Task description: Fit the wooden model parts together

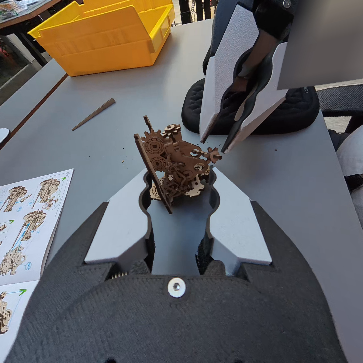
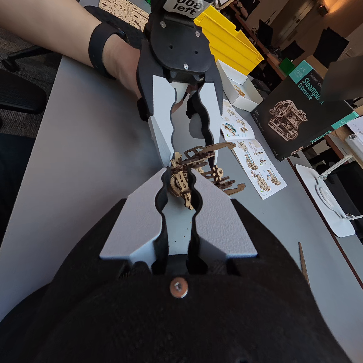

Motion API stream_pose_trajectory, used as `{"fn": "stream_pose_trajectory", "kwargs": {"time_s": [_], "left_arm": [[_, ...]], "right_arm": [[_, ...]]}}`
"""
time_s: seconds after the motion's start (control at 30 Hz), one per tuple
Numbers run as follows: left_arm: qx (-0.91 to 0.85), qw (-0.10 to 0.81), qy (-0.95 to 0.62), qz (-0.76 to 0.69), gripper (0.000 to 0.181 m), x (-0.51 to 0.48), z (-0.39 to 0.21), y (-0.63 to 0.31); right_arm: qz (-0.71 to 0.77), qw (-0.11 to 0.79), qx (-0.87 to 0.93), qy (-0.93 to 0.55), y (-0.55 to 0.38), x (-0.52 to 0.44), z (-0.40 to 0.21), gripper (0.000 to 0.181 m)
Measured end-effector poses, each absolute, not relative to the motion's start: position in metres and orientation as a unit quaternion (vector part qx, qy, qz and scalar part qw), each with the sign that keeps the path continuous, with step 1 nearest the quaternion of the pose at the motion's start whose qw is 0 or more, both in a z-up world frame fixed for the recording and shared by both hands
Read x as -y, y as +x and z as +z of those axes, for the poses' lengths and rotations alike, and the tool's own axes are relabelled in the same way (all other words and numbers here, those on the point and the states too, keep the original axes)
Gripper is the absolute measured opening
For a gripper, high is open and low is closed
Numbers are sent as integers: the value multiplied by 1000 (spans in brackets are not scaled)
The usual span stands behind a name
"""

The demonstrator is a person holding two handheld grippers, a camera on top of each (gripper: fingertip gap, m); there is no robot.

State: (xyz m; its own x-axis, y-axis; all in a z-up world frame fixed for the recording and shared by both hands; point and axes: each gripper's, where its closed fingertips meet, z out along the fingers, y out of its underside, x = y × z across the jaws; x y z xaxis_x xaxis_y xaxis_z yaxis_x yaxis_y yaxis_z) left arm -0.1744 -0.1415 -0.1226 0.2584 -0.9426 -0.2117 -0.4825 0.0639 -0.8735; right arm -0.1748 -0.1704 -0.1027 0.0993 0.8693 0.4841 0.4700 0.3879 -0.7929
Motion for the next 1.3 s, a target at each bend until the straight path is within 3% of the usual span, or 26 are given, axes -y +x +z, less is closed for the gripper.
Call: {"fn": "stream_pose_trajectory", "kwargs": {"time_s": [0.5,0.6,0.83,1.03,1.3], "left_arm": [[-545,488,-636,-246,47,139,-121,-177],[-547,490,-635,-241,46,139,-121,-178],[-547,491,-636,-237,46,140,-121,-178],[-544,489,-638,-239,46,140,-121,-179],[-545,488,-639,-239,45,140,-122,-179]], "right_arm": [[198,519,643,-527,-173,171,-104,12],[213,524,580,-586,-160,151,-96,12],[359,413,418,-725,-152,133,-105,12],[339,359,429,-756,-160,142,-124,13],[334,353,427,-763,-163,140,-126,12]]}}
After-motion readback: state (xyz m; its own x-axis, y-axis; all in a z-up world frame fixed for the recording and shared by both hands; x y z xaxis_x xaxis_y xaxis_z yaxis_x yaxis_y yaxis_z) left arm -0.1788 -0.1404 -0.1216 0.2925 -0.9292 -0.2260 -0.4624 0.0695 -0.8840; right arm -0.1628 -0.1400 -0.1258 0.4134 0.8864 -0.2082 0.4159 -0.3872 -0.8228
